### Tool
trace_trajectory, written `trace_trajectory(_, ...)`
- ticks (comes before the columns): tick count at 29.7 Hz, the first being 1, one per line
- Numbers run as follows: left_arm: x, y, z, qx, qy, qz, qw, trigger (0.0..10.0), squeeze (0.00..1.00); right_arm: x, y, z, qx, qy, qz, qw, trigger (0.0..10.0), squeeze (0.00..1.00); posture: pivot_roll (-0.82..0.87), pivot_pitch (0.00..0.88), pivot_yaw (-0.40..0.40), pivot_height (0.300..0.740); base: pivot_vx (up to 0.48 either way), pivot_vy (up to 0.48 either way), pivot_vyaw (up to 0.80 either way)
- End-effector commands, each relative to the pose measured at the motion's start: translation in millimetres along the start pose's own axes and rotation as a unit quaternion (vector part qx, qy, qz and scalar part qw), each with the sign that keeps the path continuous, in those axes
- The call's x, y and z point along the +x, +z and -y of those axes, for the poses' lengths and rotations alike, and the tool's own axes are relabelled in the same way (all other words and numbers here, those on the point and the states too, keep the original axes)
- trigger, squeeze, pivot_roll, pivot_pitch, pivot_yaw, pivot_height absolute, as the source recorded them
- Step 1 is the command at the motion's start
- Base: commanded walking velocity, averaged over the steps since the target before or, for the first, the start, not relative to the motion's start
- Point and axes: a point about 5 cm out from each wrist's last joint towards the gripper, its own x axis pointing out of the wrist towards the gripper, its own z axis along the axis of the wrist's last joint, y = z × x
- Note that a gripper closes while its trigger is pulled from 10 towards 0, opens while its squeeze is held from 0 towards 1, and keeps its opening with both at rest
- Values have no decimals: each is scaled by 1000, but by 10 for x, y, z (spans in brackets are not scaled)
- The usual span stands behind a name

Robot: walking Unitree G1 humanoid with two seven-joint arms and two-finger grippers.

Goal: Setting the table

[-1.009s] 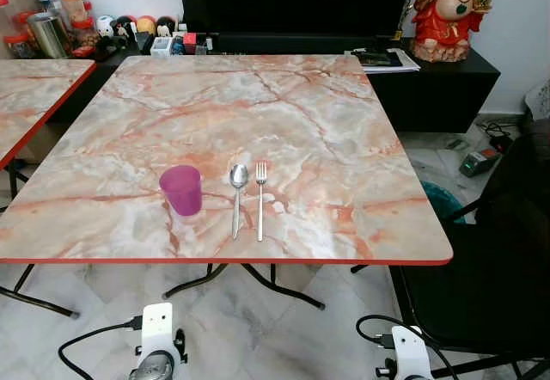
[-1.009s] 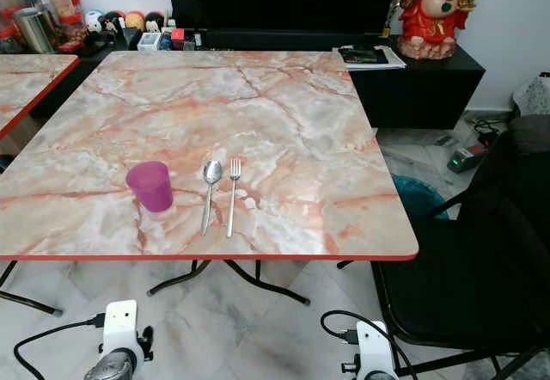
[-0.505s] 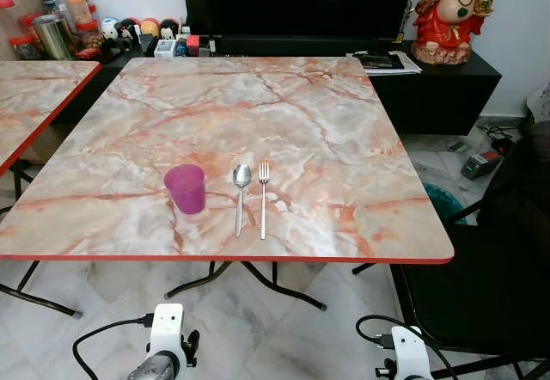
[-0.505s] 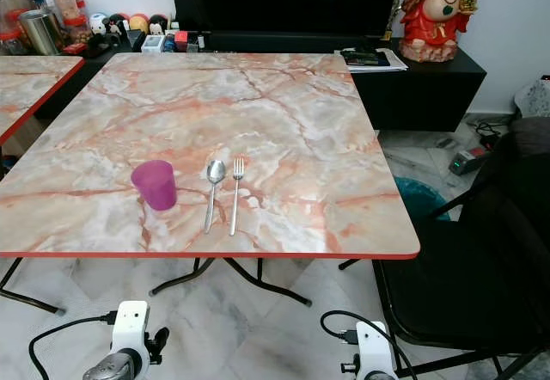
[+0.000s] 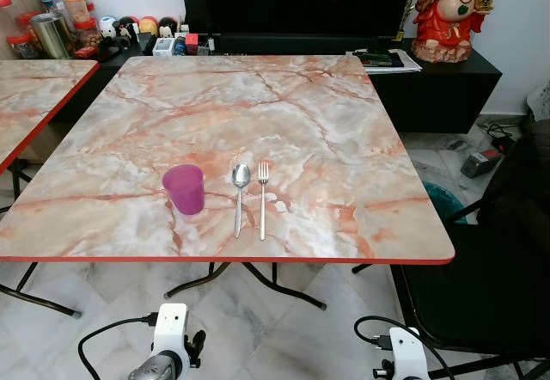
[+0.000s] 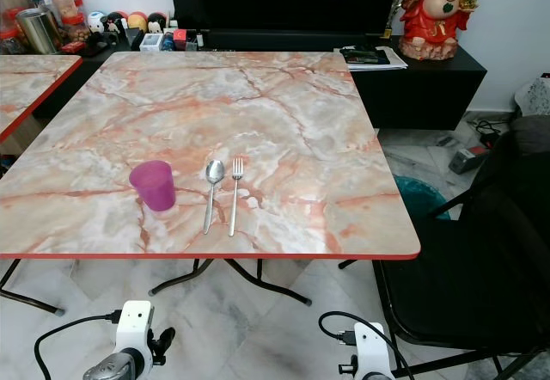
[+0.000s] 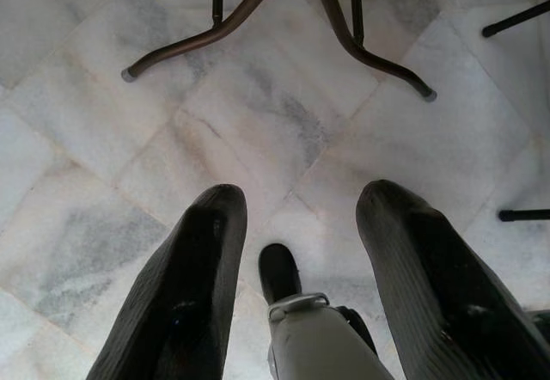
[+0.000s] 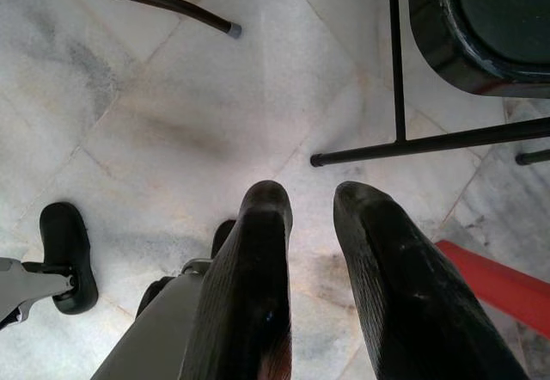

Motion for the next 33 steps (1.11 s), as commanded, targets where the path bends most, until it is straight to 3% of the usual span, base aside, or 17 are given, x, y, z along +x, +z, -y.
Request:
trace_trajectory(1, -4, -6, -33, 13, -2, -9, 1000, 10000, 0, -1, -5, -1, 9, -1, 1, 1000, 10000, 0, 43, 0, 1, 740, 0, 0, 0)
trace_trajectory(6, -1, -13, -63, 37, 9, -26, 999, 10000, 0, 1, 3, -5, 9, -1, 1, 1000, 10000, 0, 64, 0, -2, 740, 0, 0, 0)
trace_trajectory(9, -9, -26, -78, 2, 24, -19, 1000, 10000, 0, 1, 3, -13, 11, 0, 1, 1000, 10000, 0, 46, 0, 3, 740, 0, 0, 0)
trace_trajectory(14, -12, -9, -143, 61, 68, -26, 995, 10000, 0, 1, 5, -9, 16, -6, 3, 1000, 10000, 0, 46, 0, 5, 740, 0, 0, 0)
trace_trajectory(18, -23, -27, -203, 76, 124, -40, 989, 10000, 0, 1, 9, -9, 15, -6, 3, 1000, 10000, 0, 46, 0, 4, 740, 0, 0, 0)
trace_trajectory(33, -75, -83, -260, 20, 252, -41, 967, 10000, 0, 3, 24, -8, 12, -5, 4, 1000, 10000, 0, 66, 0, -3, 740, 0, 0, 0)
